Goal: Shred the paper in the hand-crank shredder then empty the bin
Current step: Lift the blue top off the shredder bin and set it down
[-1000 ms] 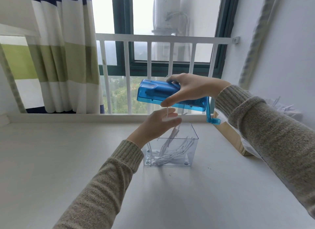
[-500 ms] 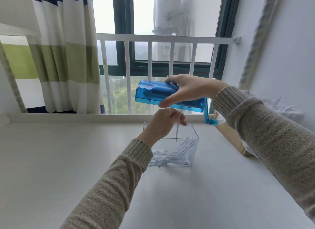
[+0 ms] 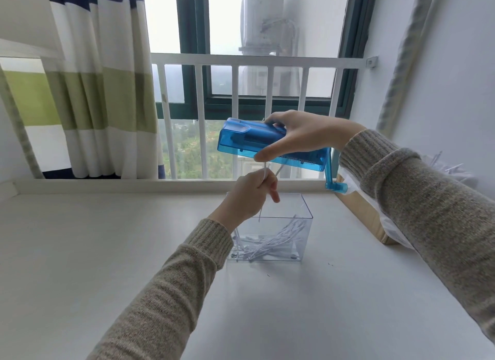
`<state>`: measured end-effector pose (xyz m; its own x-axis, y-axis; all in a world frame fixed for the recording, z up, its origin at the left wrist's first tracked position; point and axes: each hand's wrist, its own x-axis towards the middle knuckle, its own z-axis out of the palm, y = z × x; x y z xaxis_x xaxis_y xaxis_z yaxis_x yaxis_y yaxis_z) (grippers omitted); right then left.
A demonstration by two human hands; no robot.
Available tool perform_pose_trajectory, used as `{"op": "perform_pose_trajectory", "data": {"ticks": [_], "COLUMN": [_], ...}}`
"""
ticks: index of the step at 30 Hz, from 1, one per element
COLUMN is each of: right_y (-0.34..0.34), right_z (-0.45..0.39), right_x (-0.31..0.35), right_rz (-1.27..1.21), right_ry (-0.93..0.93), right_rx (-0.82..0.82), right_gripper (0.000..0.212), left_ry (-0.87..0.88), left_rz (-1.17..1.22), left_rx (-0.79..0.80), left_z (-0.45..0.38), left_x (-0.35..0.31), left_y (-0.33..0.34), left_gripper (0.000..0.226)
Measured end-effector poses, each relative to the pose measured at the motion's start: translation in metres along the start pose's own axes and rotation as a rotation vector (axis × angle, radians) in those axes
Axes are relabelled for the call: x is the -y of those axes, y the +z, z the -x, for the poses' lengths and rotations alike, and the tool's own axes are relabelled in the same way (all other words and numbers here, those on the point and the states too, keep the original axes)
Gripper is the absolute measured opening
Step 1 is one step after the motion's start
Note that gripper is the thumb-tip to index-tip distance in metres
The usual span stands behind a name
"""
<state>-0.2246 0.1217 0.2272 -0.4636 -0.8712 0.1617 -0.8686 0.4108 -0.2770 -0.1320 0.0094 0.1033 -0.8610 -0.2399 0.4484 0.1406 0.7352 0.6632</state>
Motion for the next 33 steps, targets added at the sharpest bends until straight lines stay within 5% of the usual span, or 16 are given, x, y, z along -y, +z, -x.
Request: {"op": "perform_pose_trajectory", "data": {"ticks": [10,17,33], "right_y": [-0.002,-0.002,0.000], "right_z": [-0.001,0.000,0.003], "right_x": [-0.006,-0.008,-0.009], "right_rz": [-0.021,-0.025,0.005], "right_ry": [0.007,0.013,0.028], "right_rx": [-0.020,-0.008,-0.011], "right_gripper": [0.072,0.067,0.065], "left_ry": [0.054,0.015,0.015], "left_rz": [-0.289,-0.177,-0.123], "left_rx": [0.091,0.165,0.089], "left_z": [0.001,-0.002,0.002], "left_x": [0.013,0.010,0.016], "left_y": [-0.008,-0.016,-0.025], "left_gripper": [0.040,0.020,0.033]}}
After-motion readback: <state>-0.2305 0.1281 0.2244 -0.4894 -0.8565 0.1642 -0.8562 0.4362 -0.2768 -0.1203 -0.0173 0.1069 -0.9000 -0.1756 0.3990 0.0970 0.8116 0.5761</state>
